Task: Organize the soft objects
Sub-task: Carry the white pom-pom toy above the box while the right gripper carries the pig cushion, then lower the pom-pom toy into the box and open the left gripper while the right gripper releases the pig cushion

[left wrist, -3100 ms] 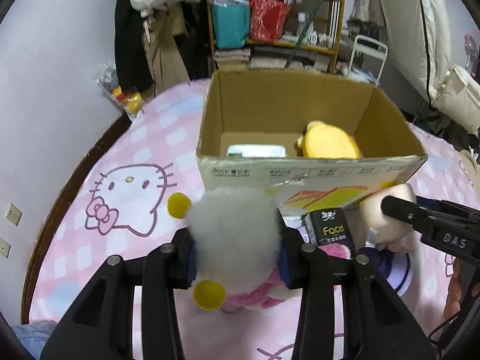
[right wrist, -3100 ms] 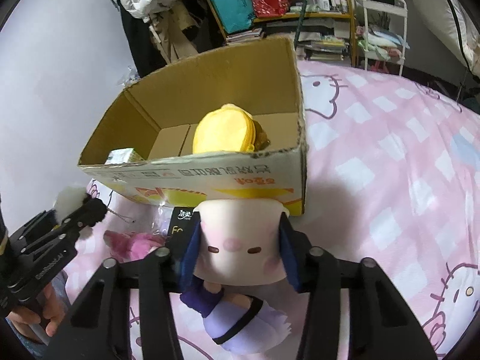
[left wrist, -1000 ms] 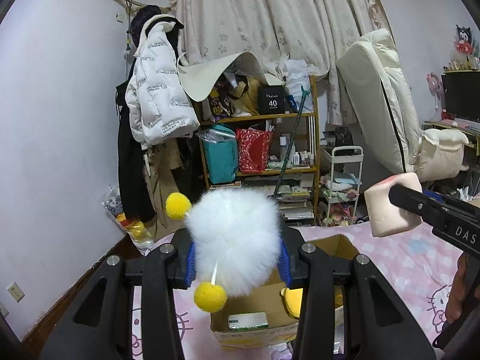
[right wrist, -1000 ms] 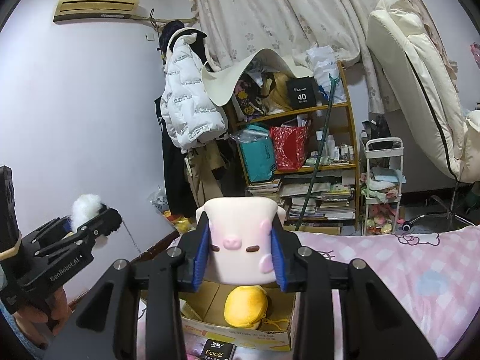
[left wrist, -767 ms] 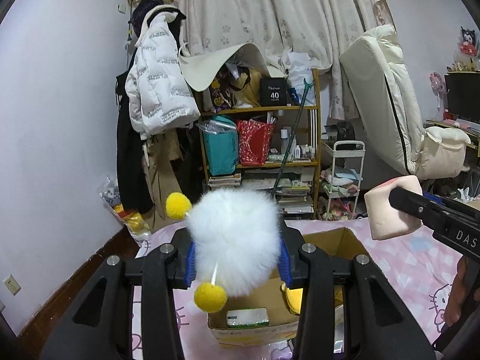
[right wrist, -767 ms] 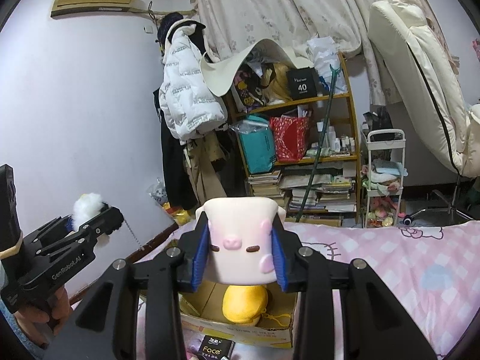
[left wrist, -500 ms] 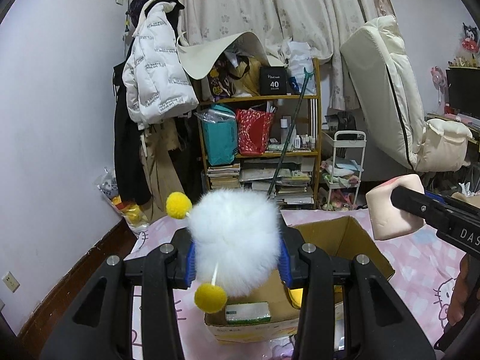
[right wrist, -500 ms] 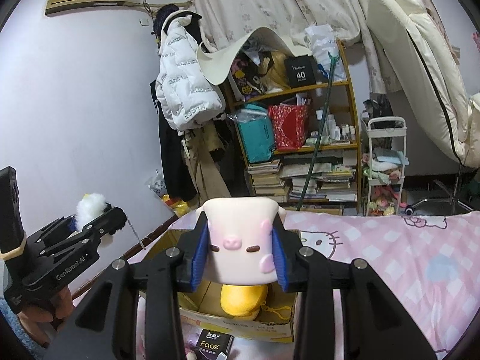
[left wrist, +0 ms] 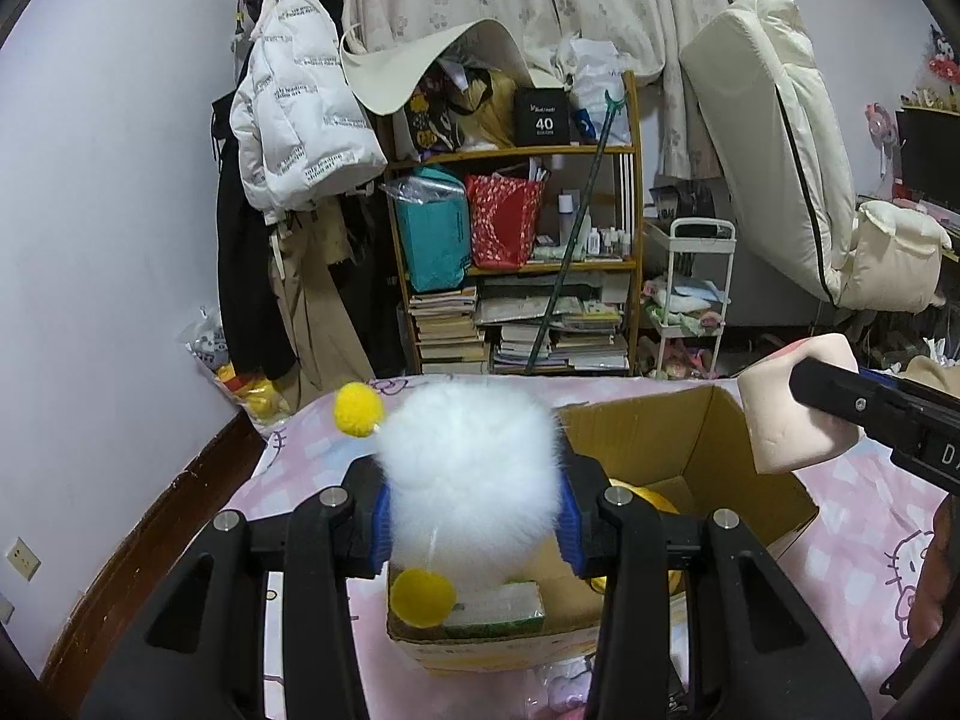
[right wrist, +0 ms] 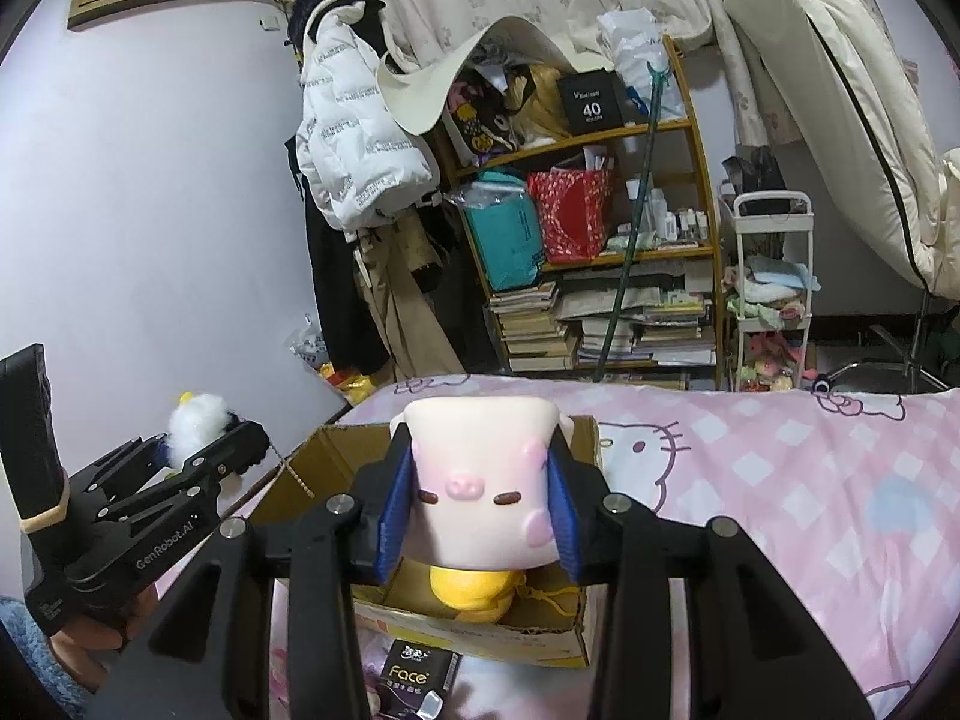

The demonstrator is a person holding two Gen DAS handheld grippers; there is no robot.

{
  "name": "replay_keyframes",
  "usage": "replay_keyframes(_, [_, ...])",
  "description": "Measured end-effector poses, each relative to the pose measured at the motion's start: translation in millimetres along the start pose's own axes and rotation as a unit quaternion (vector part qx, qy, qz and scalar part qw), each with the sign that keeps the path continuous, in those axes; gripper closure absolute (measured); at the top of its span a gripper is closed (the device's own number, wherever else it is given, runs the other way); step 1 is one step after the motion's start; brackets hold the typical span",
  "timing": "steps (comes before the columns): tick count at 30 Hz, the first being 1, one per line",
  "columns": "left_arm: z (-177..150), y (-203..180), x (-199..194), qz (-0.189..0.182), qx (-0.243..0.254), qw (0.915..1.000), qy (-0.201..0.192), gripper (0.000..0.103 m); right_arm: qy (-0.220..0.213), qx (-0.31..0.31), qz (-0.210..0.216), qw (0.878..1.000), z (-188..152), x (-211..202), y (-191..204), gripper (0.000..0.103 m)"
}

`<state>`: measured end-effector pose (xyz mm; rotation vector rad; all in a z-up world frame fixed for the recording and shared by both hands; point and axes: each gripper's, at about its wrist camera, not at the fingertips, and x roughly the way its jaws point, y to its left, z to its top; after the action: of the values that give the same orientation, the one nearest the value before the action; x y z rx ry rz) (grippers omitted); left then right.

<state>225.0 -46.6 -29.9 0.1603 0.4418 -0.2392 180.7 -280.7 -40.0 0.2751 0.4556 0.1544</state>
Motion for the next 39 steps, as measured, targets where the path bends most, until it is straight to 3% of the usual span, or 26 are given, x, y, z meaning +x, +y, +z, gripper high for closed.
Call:
replay_keyframes(17, [-13.0, -5.0, 22.1, -0.023, -0.001, 0.9989, 0.040, 0.060, 0.037, -0.015, 0.003, 0.999, -15.0, 18.4, 4.2, 0.057])
replay_keyframes(20, [-15.1, -6.5, 21.6, -0.016, 0.003, 0.9991, 0.040, 0.047, 0.044, -0.013, 0.007, 0.999, -16.0, 21.4, 3.8, 0.053])
replay_keyframes(23, [-16.4, -8.4, 20.8, -0.012, 0.006, 0.9990, 0.043, 0.045, 0.053, -0.008, 0.010, 0.999, -17.5, 25.0, 2.4, 0.051])
replay_keyframes(26, [-18.9, -8.7, 18.9, 0.000, 0.008, 0.9988, 0.049, 0.032, 0.071, -0.011, 0.007, 0.997, -18.2, 30.7, 0.6, 0.049])
replay_keyframes(31, [-25.4, -9.3, 8.5, 0.014, 0.020, 0.9980, 0.059, 0.029, 0.086, -0.010, 0.007, 0.996, -18.6, 34.5, -1.2, 0.045])
replay_keyframes(32, [-26.5, -9.2, 6.2, 0.016, 0.019, 0.9977, 0.063, 0.021, 0.088, -0.009, 0.008, 0.996, -18.7, 34.6, -1.5, 0.043])
replay_keyframes(33, [-26.7, -9.8, 4.2, 0.018, 0.017, 0.9976, 0.064, 0.014, 0.088, -0.009, 0.008, 0.996, -18.5, 33.6, -1.7, 0.041])
replay_keyframes(35, [-27.4, -9.5, -3.2, 0.020, 0.012, 0.9978, 0.063, 0.010, 0.080, -0.012, 0.004, 0.997, -17.8, 31.1, -0.7, 0.029])
replay_keyframes(39, [-28.5, -7.4, -15.2, 0.014, 0.005, 0.9977, 0.066, 0.009, 0.060, -0.011, -0.001, 0.998, -11.6, 19.5, 0.1, 0.020])
